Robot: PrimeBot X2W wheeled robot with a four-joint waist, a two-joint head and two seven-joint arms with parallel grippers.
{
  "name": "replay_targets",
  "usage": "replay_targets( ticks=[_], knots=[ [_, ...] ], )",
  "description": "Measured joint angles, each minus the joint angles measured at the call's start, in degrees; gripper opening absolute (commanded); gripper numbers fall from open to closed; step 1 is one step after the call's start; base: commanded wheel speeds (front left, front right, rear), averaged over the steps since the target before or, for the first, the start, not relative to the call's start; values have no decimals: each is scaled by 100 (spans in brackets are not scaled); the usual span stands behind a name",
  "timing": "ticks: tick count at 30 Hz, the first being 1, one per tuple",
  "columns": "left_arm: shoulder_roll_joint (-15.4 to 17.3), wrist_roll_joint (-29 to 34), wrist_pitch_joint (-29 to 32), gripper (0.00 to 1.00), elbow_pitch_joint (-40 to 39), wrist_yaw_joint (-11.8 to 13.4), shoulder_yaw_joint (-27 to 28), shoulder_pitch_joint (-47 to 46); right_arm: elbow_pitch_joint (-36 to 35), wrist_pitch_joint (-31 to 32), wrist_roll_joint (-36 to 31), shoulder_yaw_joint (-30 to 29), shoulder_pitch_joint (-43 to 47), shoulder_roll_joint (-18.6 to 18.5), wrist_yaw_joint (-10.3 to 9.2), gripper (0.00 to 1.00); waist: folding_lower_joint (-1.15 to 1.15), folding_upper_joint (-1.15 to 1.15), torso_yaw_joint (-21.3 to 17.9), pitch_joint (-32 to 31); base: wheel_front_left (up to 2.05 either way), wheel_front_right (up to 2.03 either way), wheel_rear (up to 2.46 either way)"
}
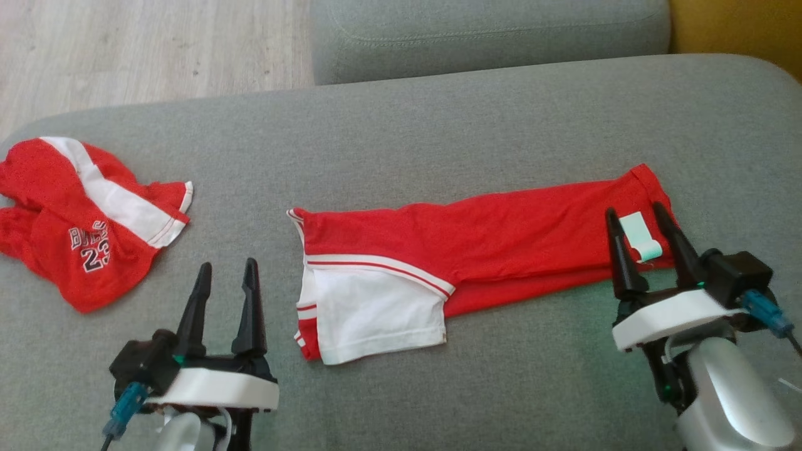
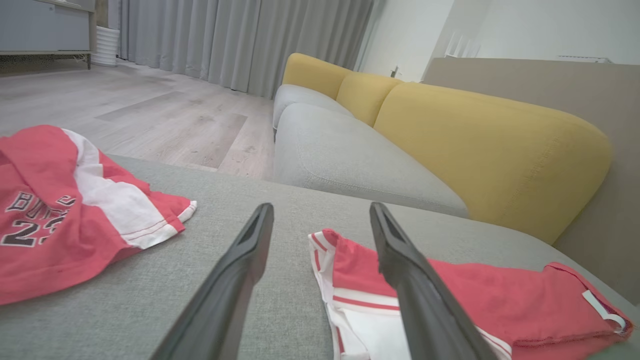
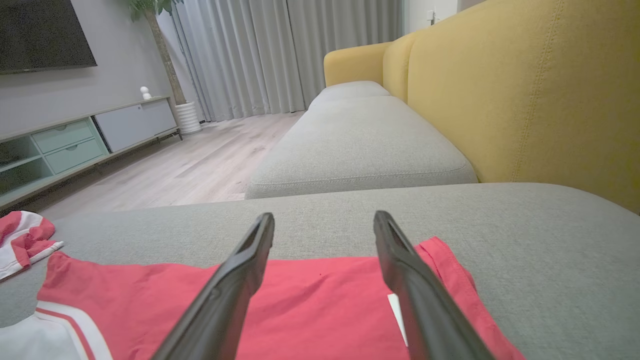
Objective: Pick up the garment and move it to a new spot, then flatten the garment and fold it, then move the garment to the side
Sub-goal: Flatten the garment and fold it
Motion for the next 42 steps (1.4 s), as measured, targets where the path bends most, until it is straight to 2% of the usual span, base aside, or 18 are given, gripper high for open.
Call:
replay_targets(
  ticks=[4,9,13,18,21,25,32,42],
  knots=[
    [-100,256,1,100,77,-148,171,-16,131,0,-178,-244,-46,1,0,100,0,0,28,90,0,0,0],
    [-245,478,0,100,163,-246,231,-207,825,138,-567,-697,-494,25,0,100,0,0,77,293,0,0,0],
    [-312,552,0,100,272,-299,225,-372,1430,305,-801,-1352,-993,42,0,100,1,0,145,489,0,0,0],
    [-358,600,0,100,330,-345,209,-521,2148,516,-1500,-2349,-1394,65,0,100,1,0,251,722,0,0,0],
    [-385,600,0,100,370,-348,208,-619,2416,610,-1817,-2738,-1473,203,0,100,1,0,308,825,0,0,0],
    [-398,602,0,100,392,-349,223,-636,2666,660,-2075,-2999,-1525,459,0,100,1,0,313,889,0,0,0],
    [-410,645,0,100,412,-349,204,-644,2787,628,-2597,-3606,-1621,522,0,100,1,0,228,920,0,0,0],
    [-411,643,0,100,427,-350,160,-718,3149,588,-2807,-3825,-1861,612,0,100,0,0,150,943,0,0,0]
  ],
)
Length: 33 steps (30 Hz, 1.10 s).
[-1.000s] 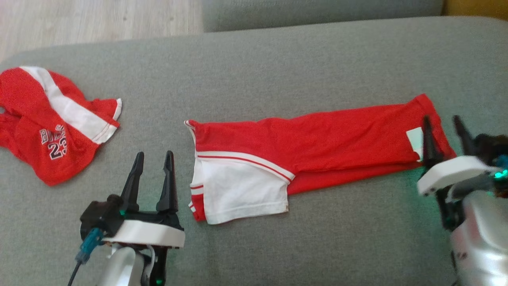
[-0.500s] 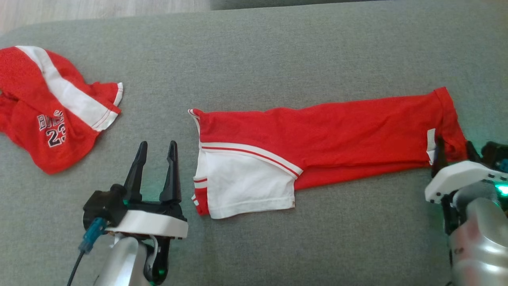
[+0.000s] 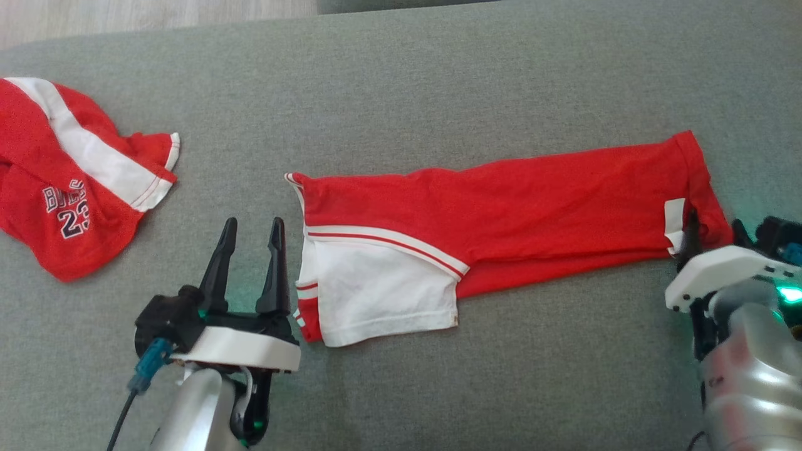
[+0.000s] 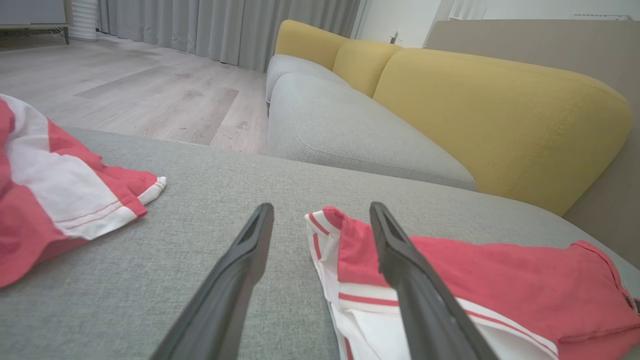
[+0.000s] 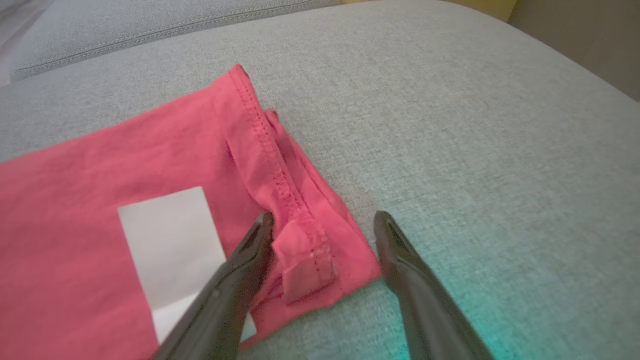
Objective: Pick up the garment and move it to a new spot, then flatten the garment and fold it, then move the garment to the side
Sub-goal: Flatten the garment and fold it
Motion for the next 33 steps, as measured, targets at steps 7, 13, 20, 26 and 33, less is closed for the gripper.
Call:
replay_targets(
  ticks=[7,13,20,26,33],
  knots=[
    [21,-1,0,100,33,-41,-11,0,267,-116,213,119,-210,22,0,0,0,0,-28,17,0,0,0],
    [24,-2,0,100,53,-41,-46,0,341,-115,257,-82,-219,-254,1,0,0,0,-37,-77,0,0,0],
    [30,-3,0,100,77,-41,-71,2,242,-116,16,-742,-218,-795,1,0,0,0,-23,-156,0,0,0],
    [32,-8,0,100,108,-41,-73,21,174,-190,-260,-1047,-218,-667,1,0,0,0,-26,-295,0,0,0],
    [38,-55,0,100,165,-41,-65,240,116,-387,-221,-460,-224,-152,0,0,0,0,-76,-653,0,0,0]
  ],
)
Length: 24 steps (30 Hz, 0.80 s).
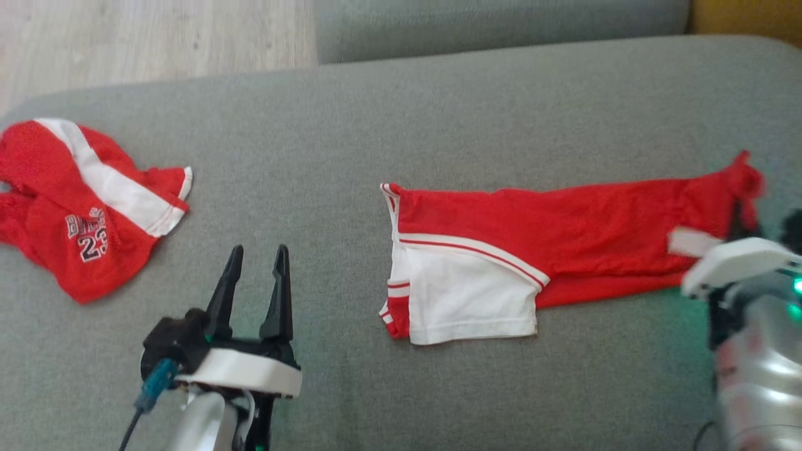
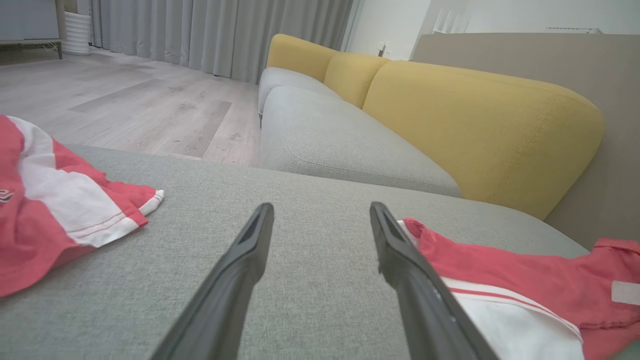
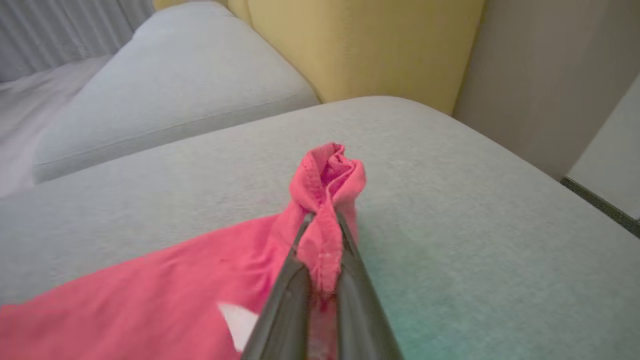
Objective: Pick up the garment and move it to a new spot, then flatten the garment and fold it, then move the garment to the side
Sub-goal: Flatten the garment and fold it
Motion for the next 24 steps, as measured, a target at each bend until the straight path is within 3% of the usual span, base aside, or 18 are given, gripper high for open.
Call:
replay_targets(
  ticks=[7,11,15,24],
  knots=[
    [0,0,1,100,24,0,-9,148,10,-85,770,1522,-13,193,0,0,0,0,24,-362,0,0,0],
    [1,-7,1,100,40,0,5,167,-45,-130,2237,3164,-7,187,0,0,0,0,169,-470,0,0,0],
    [11,-9,1,100,79,0,40,353,-762,-44,3449,4482,143,199,0,0,0,0,288,-535,0,0,0],
    [10,-64,1,100,110,0,29,392,-1556,220,4420,6088,769,197,0,0,0,0,582,-582,0,0,0]
  ],
)
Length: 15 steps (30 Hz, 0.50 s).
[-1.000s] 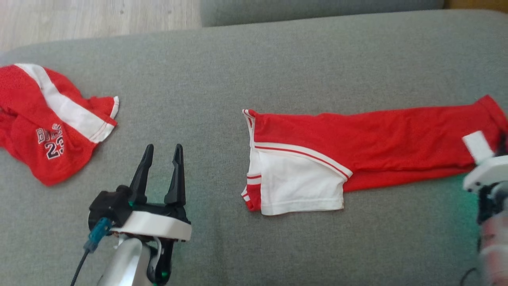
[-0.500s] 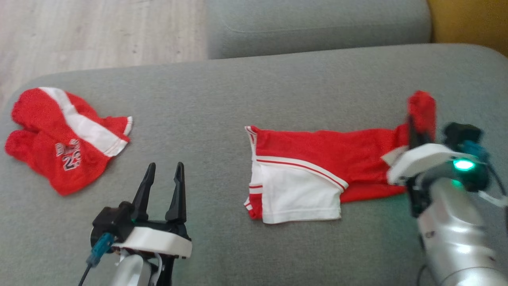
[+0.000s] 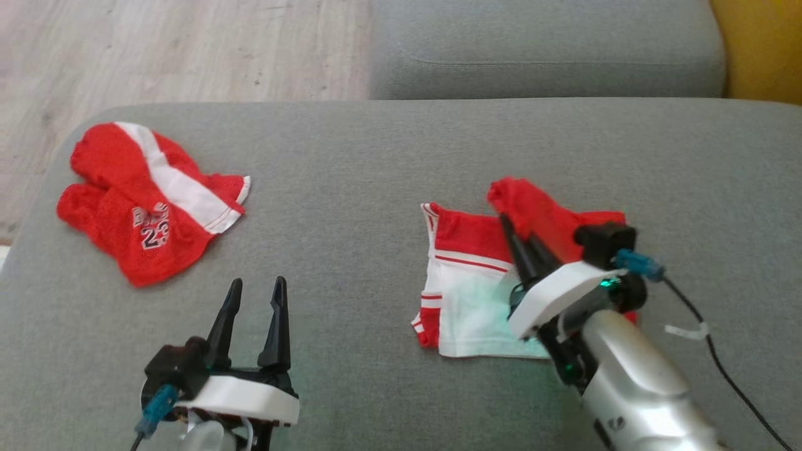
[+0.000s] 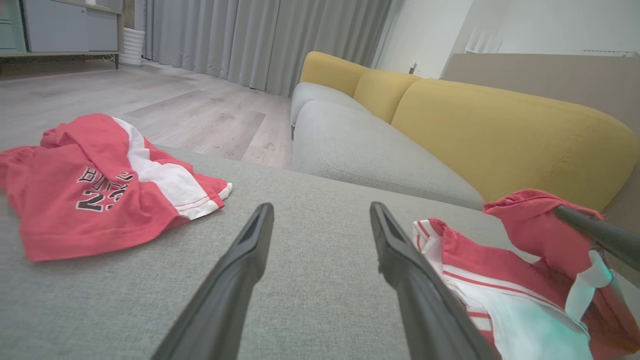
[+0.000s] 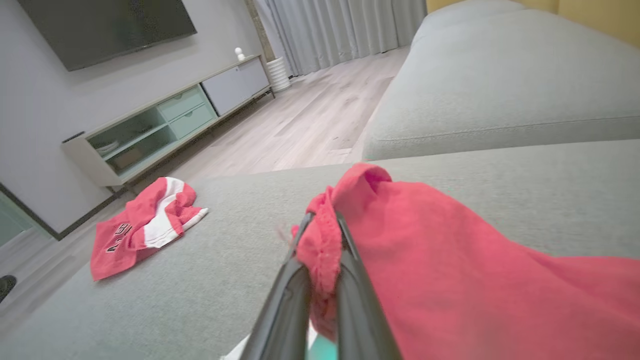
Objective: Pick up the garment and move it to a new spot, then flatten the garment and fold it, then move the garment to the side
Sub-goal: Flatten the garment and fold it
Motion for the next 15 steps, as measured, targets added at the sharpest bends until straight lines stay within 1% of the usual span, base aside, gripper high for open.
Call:
replay_targets(
  ticks=[3,7,14,15],
  knots=[
    [-1,0,0,100,7,0,-7,-1,-65,9,133,342,23,0,0,0,0,0,98,28,0,0,0],
    [-2,-1,0,100,38,0,-15,-1,-56,9,304,658,22,0,0,0,0,0,226,82,0,0,0],
    [-10,-44,0,100,53,0,-20,-5,280,116,347,1185,9,0,0,0,0,0,380,191,0,0,0],
    [-11,-44,0,100,56,0,-20,-8,312,138,357,1274,9,-4,0,28,0,0,393,202,0,0,0]
  ],
)
